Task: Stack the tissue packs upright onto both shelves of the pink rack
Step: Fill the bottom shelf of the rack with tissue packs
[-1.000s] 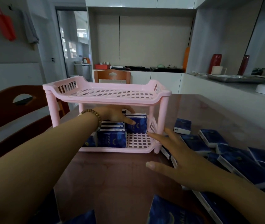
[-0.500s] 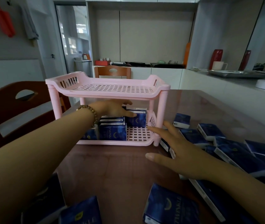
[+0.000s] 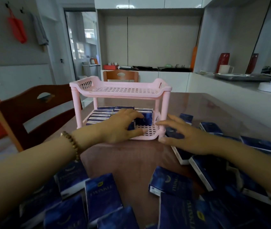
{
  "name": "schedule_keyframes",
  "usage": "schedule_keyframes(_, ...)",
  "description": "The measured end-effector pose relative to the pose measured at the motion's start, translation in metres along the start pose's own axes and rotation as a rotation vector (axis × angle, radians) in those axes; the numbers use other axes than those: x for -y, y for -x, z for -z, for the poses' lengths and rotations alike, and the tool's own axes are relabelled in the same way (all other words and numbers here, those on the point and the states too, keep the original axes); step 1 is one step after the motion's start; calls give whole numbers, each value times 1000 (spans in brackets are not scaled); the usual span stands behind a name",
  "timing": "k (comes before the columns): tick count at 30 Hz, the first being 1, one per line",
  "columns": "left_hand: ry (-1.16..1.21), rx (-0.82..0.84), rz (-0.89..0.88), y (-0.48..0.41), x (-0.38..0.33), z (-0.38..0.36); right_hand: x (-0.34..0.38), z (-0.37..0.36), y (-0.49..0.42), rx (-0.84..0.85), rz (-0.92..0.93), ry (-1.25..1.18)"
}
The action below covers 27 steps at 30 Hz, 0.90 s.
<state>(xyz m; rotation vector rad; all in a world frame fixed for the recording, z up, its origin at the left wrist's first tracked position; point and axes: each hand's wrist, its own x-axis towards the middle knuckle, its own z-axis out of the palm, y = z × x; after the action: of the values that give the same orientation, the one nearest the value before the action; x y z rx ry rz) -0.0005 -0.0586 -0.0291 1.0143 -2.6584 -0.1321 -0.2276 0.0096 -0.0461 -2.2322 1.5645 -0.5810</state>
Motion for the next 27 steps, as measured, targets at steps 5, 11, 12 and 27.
schedule_keyframes(5, 349, 217, -50, 23, -37, -12, 2, 31, 34, 18, -85, 34)
schedule_keyframes(11, 367, 320, -108, 29, -50, -33, -9, 45, 71, 149, -210, 125)
schedule_keyframes(12, 352, 331, -101, 29, -51, -35, -10, 46, 74, 162, -222, 127)
schedule_keyframes(27, 635, 205, 29, 36, -28, -36, -4, 31, 73, 117, -171, -52)
